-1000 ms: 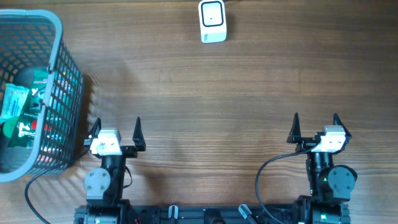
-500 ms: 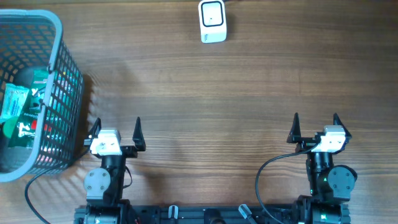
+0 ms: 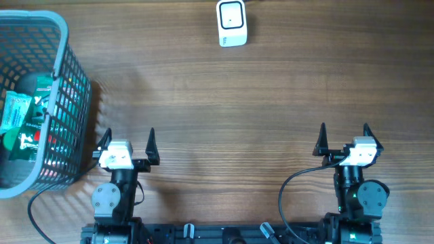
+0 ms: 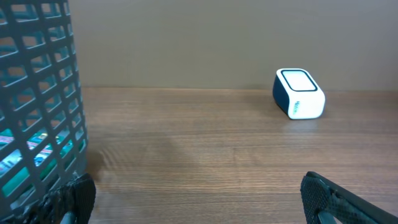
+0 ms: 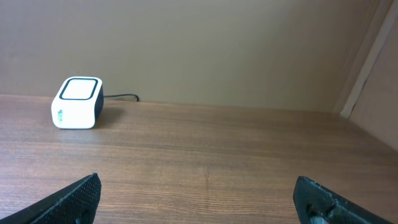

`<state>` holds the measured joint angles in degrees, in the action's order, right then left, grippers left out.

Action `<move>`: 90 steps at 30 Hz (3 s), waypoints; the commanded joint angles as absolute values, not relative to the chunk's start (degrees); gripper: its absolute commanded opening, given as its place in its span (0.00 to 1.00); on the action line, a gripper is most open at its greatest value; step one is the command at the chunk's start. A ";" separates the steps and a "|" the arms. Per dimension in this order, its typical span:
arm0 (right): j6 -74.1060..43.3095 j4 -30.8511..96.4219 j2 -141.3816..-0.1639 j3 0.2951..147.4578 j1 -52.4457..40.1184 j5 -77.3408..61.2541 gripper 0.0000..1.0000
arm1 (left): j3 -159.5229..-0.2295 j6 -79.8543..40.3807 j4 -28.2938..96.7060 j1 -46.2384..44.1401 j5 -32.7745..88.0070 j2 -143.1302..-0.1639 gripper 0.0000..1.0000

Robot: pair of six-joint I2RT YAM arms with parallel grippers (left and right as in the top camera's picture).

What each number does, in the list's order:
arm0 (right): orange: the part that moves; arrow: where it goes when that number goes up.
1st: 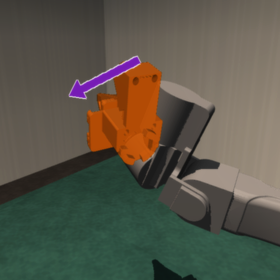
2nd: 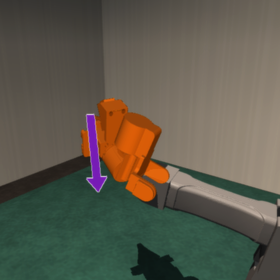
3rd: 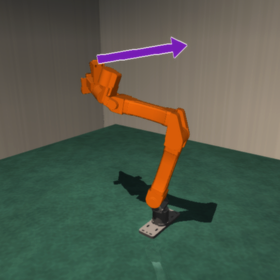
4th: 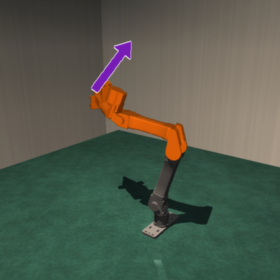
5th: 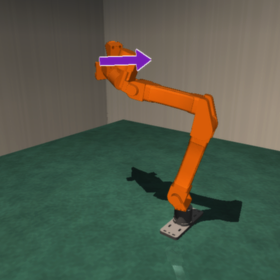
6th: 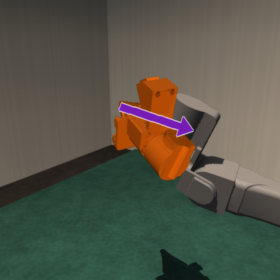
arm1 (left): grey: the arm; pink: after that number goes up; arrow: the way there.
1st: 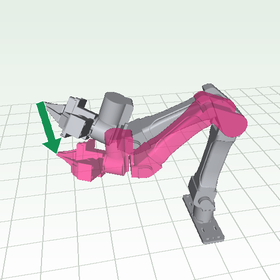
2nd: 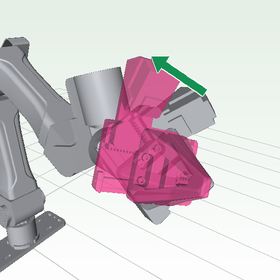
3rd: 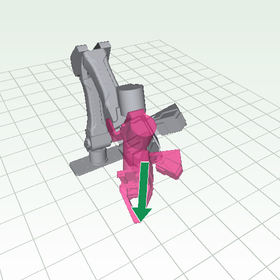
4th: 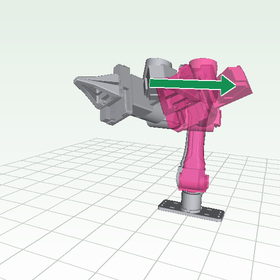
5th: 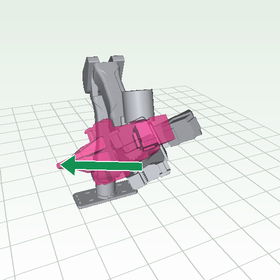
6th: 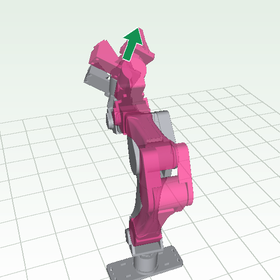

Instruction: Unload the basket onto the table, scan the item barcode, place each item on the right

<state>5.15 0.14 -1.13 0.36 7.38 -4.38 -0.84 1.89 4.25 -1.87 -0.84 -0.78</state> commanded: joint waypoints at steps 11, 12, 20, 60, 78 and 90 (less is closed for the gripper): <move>4.36 -0.03 -1.41 0.30 7.09 -3.49 1.00 | -0.34 0.64 4.21 -2.09 1.04 -0.43 1.00; 4.36 -0.03 -1.41 0.30 7.09 -3.49 1.00 | -0.34 0.64 4.23 -2.09 1.04 -0.43 1.00; 4.36 -0.03 -1.41 0.30 7.09 -3.49 1.00 | -0.34 0.62 4.23 -2.09 1.08 -0.43 1.00; 4.38 -0.03 -1.41 0.30 7.09 -3.49 1.00 | -95.55 -26.57 60.27 -2.04 -10.85 -60.45 1.00; 4.38 -0.03 -1.41 0.30 7.09 -3.49 1.00 | -101.38 -42.00 83.66 46.04 -5.10 -87.66 1.00; 4.36 -0.03 -1.41 0.30 7.09 -3.49 1.00 | -74.43 -35.14 65.28 46.04 0.16 -88.68 1.00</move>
<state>5.15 0.14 -1.61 0.36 7.38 -4.21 -78.72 -36.27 66.96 45.82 -0.62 -88.90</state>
